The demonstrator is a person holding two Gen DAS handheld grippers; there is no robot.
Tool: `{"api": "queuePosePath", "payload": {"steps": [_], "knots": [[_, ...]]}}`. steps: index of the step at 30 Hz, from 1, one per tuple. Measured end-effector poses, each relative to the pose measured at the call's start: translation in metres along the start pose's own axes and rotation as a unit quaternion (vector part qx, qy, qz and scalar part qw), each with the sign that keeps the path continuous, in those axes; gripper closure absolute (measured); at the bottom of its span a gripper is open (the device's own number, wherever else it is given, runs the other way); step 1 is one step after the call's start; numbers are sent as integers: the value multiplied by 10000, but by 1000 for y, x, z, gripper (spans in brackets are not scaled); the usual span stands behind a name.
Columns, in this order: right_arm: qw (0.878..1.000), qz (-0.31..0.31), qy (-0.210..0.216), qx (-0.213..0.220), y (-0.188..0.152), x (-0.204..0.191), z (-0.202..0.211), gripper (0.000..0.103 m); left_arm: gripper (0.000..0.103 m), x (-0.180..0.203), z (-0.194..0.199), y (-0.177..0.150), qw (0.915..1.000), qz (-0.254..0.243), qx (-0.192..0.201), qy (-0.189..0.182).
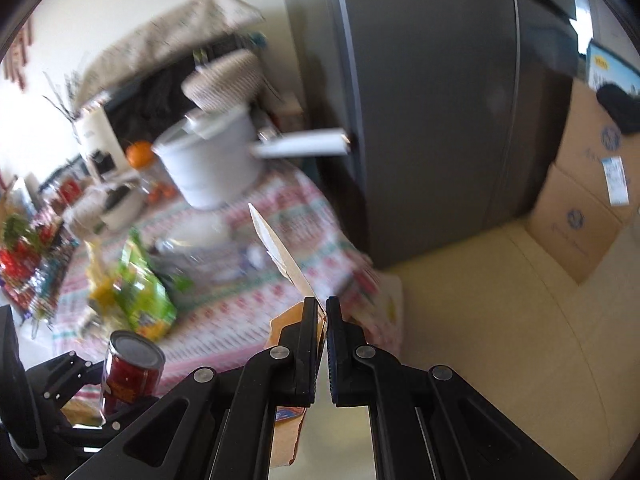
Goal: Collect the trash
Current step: 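Carry the red can and carton to the white bin and release both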
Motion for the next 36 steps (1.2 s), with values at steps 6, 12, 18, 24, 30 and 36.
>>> {"api": "queuePosePath", "payload": {"steps": [6,12,18,24,30,36], "knots": [[9952,65,122,-964,-45,17,-53,98,48,23,-73,-25,9954,-14,-897,-340],[9812,439,-75,-1880,-92,19,-110,98,48,27,-116,-46,9863,60,-1611,-345],[9691,388,-16,-2436,-121,26,-138,98,49,33,-134,-58,9837,-47,-1782,-236],[9632,414,-205,-2650,-136,36,-149,98,49,40,-137,-74,9808,-11,-1945,-159],[9607,305,-282,-2743,-145,50,-152,98,47,47,-140,-73,9808,-13,-1947,-52],[9602,183,-406,-2758,-147,64,-153,98,34,49,-123,-65,9835,27,-1811,-5]]}}
Point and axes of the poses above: each gripper's, at about its wrist camera, not at the fingertips, and z roughly against the way its jaws point, x to its right, y to its top, the point moved 7 cm from there along -z, roughly the way its jaws point, and after that the axes turned 3 degrees about -z, right-handed, at the moved point
